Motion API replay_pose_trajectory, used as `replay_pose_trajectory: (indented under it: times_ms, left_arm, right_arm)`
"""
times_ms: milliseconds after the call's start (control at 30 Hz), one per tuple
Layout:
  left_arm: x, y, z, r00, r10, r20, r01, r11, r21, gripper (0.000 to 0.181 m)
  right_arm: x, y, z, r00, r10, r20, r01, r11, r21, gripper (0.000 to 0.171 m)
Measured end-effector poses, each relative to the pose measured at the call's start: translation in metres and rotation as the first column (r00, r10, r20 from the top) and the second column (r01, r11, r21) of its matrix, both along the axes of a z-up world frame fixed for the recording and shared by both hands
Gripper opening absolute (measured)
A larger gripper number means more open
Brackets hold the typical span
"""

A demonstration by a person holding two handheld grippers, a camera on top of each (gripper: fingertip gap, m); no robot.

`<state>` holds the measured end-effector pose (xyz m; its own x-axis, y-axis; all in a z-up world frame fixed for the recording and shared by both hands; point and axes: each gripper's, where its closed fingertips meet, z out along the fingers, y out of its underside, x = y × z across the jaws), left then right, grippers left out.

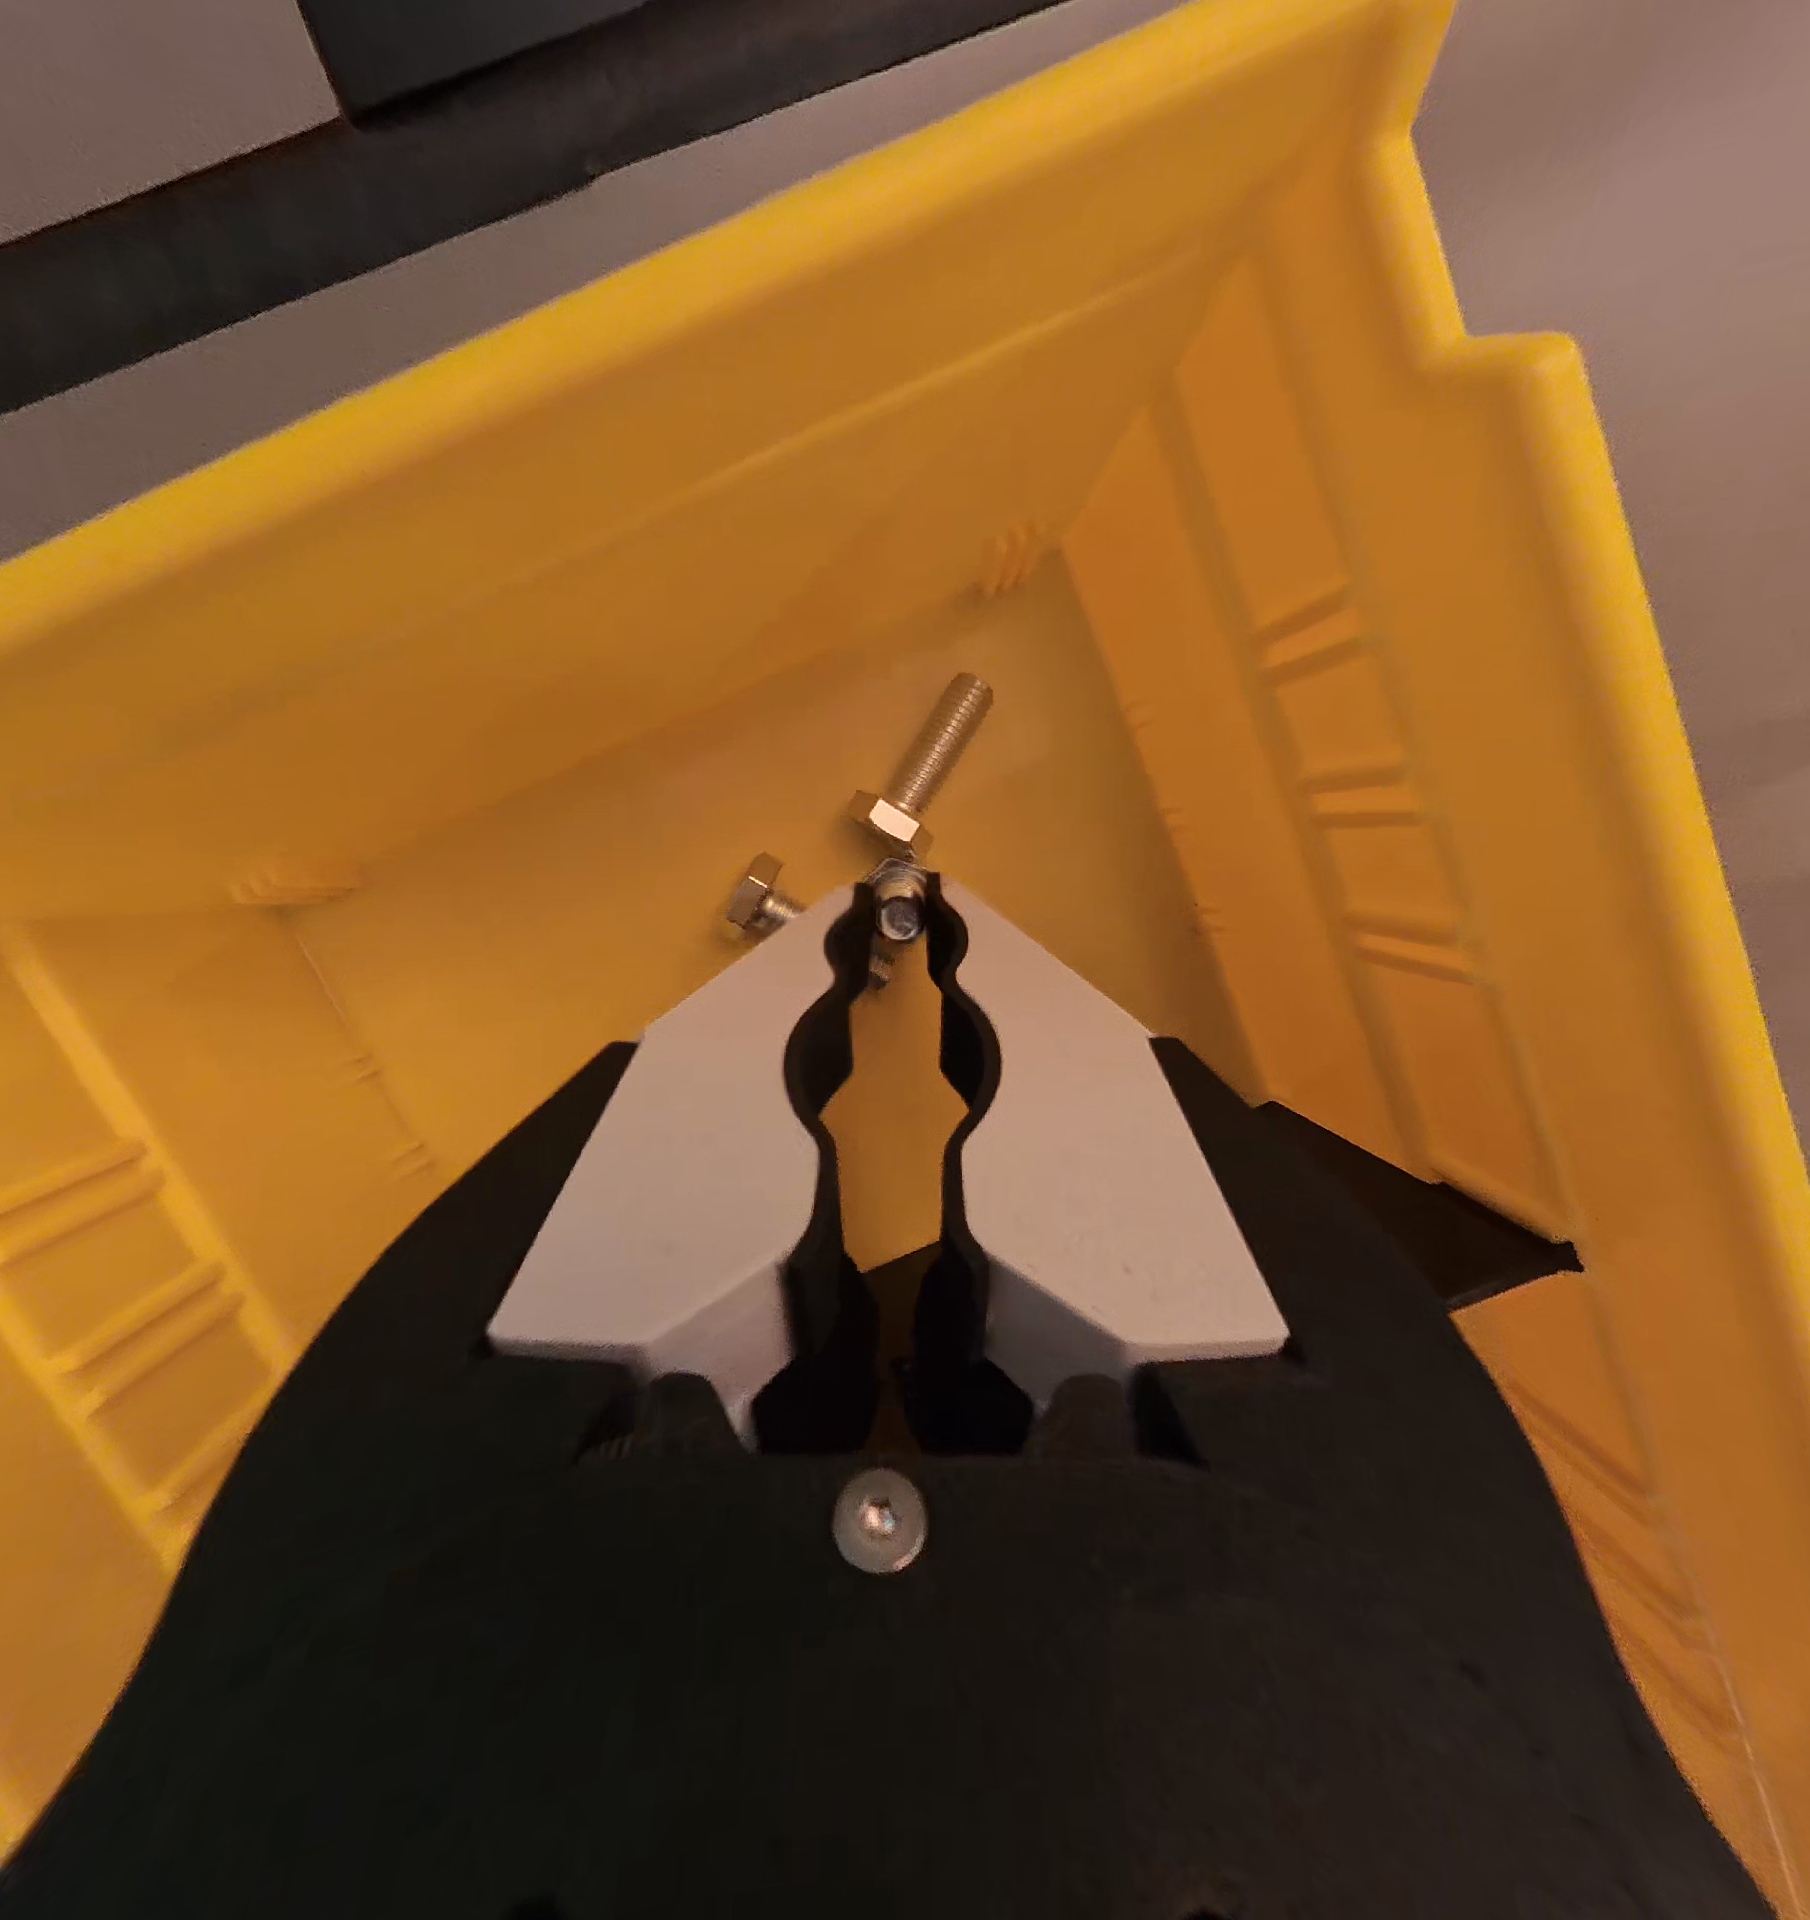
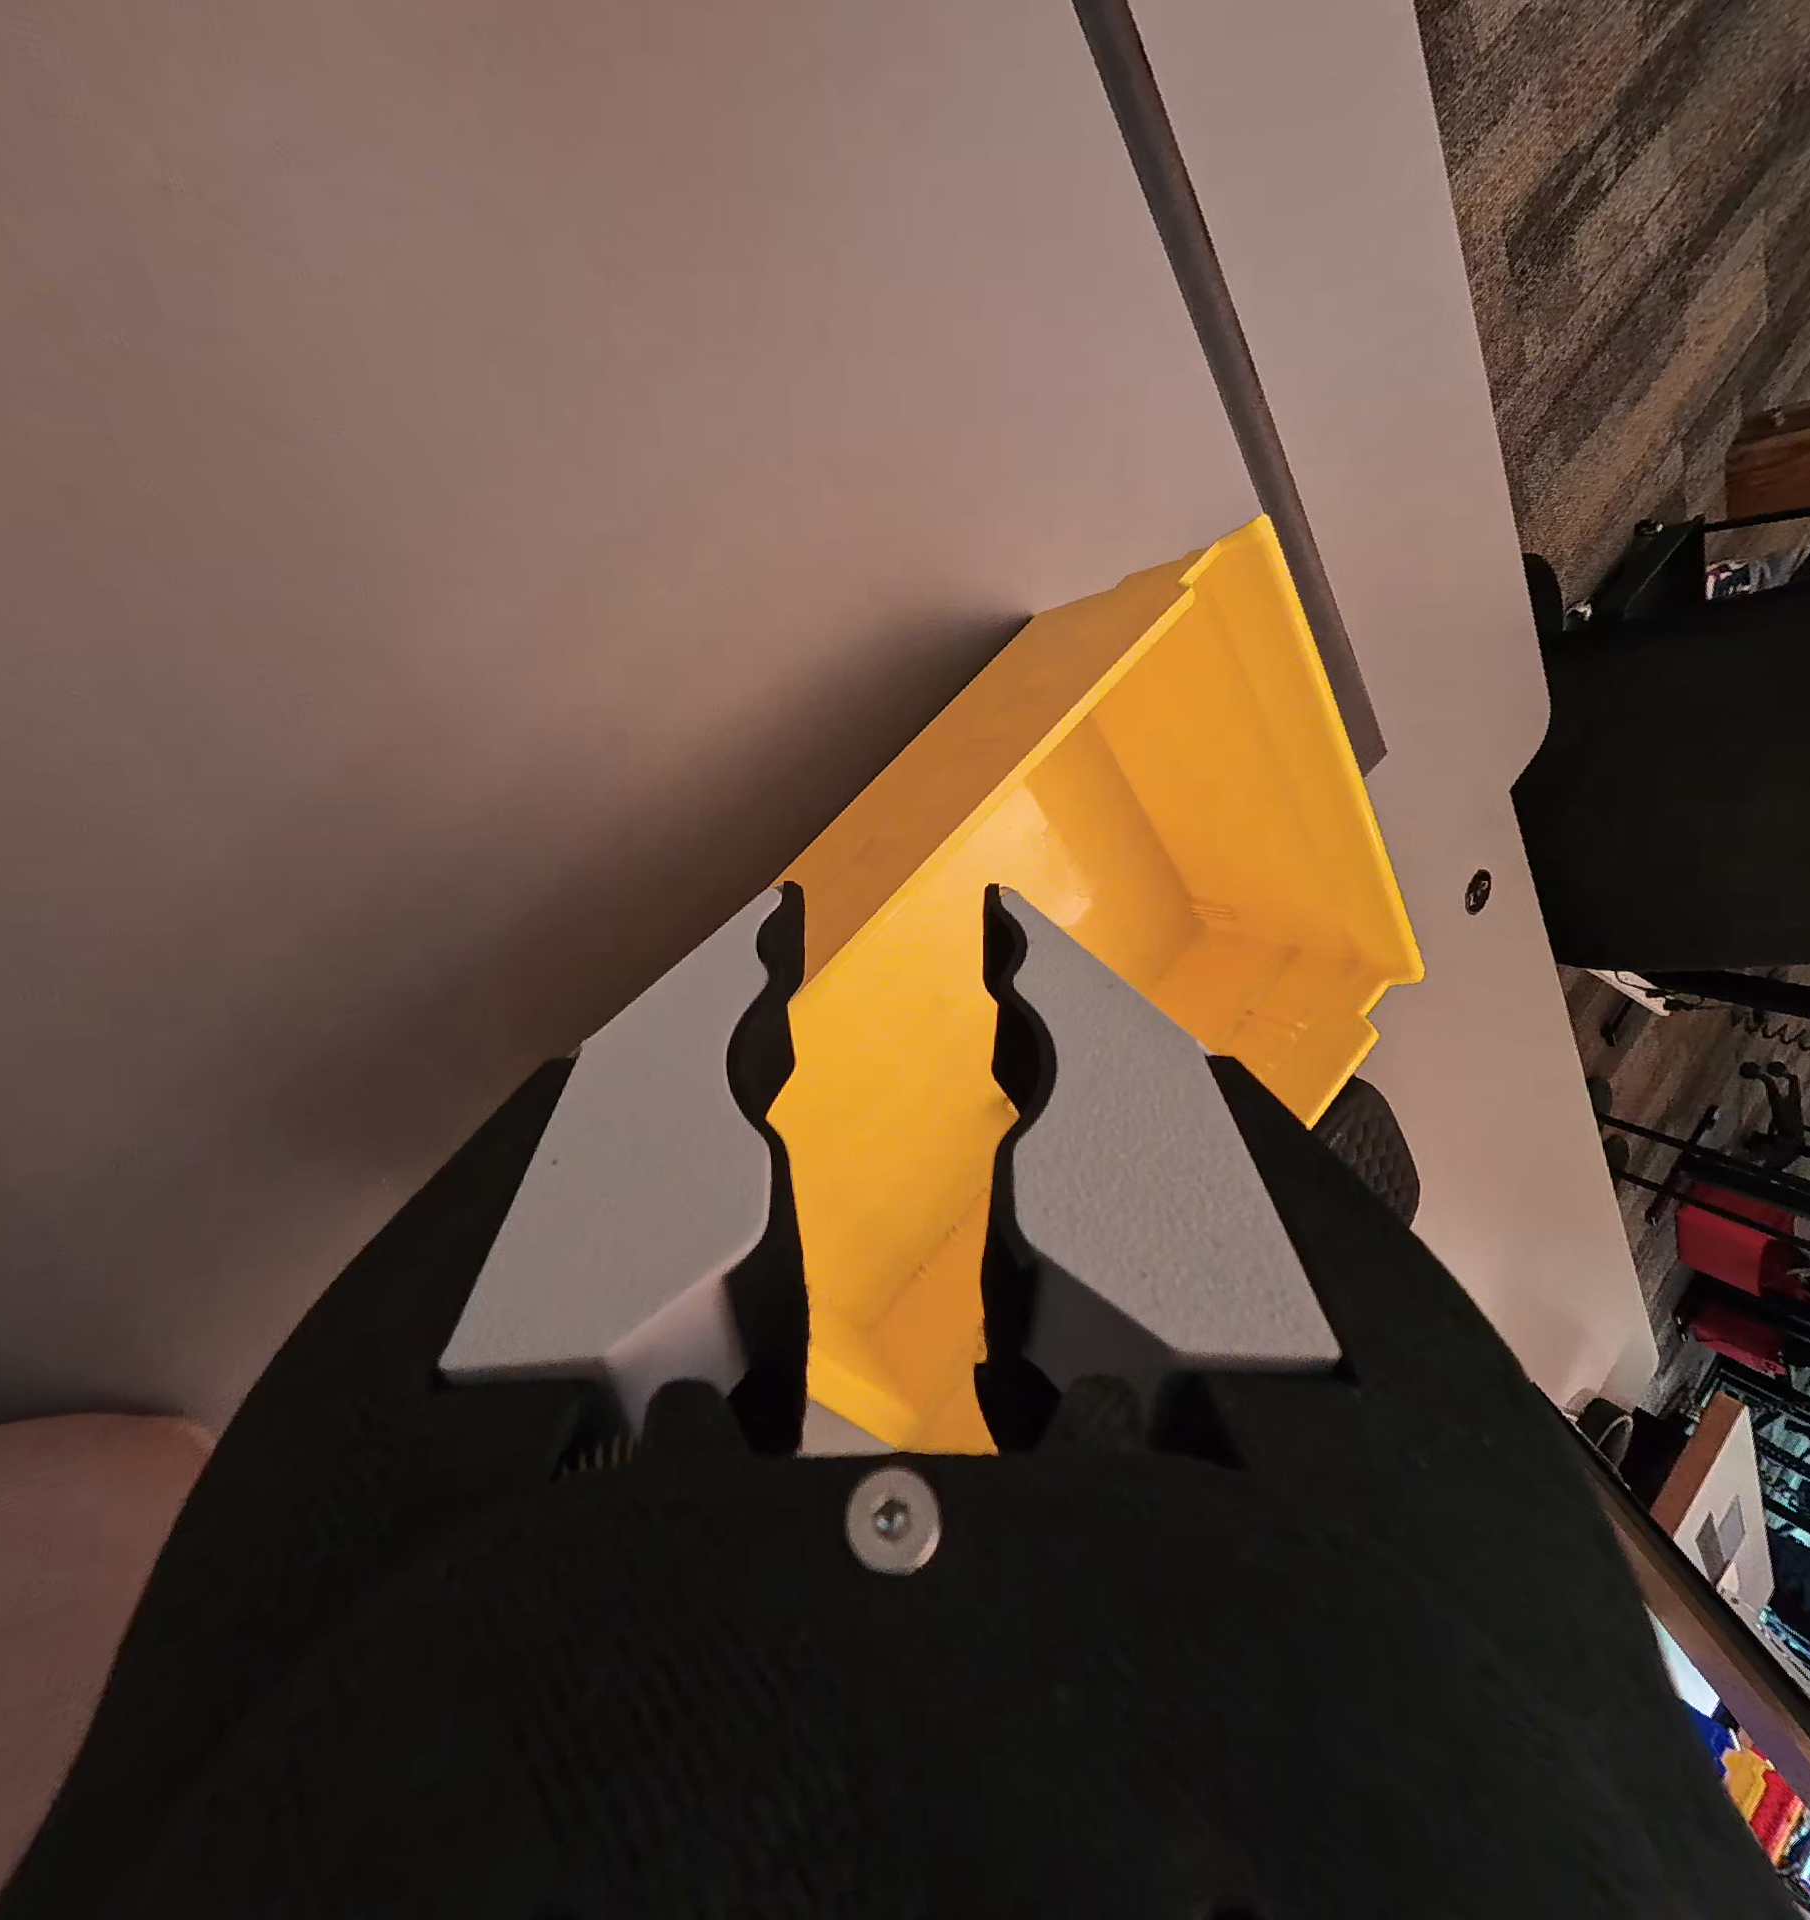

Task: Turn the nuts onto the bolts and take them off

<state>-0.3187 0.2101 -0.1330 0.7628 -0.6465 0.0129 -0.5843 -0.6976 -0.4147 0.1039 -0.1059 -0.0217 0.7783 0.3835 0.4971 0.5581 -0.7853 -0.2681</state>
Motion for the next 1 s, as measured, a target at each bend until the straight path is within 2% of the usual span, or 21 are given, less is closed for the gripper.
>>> replay_pose_trajectory:
  times_ms: [333,500,600,700,800,900,1000]
  left_arm:
    - [-0.002,-0.007,0.010,1.000,-0.021,-0.005,0.020,1.000,-0.004,0.008]
    - [0.004,-0.017,0.060,0.994,-0.026,0.104,0.018,0.997,0.078,0.008]
    - [0.023,-0.039,0.102,0.967,-0.109,0.230,0.078,0.987,0.140,0.007]
    - [0.062,-0.081,0.144,0.873,-0.283,0.397,0.227,0.957,0.181,0.007]
    - [0.103,-0.138,0.167,0.717,-0.496,0.490,0.453,0.865,0.213,0.007]
    - [0.137,-0.187,0.163,0.595,-0.650,0.472,0.637,0.740,0.217,0.008]
    - [0.169,-0.213,0.139,0.553,-0.734,0.394,0.730,0.655,0.197,0.008]
  right_arm:
    - [0.000,0.000,-0.001,1.000,0.001,-0.001,-0.001,1.000,-0.005,0.033]
    - [-0.002,0.002,-0.002,1.000,0.006,0.004,-0.006,1.000,-0.010,0.033]
    - [-0.004,0.002,-0.003,1.000,0.011,0.010,-0.011,1.000,-0.017,0.033]
    - [-0.007,0.004,-0.004,1.000,0.021,0.015,-0.020,1.000,-0.022,0.033]
    - [-0.010,0.005,-0.005,0.999,0.031,0.016,-0.031,0.999,-0.029,0.033]
    - [-0.010,0.005,-0.007,0.999,0.034,0.017,-0.034,0.999,-0.036,0.033]
    - [-0.009,0.004,-0.007,0.999,0.035,0.015,-0.034,0.999,-0.037,0.033]
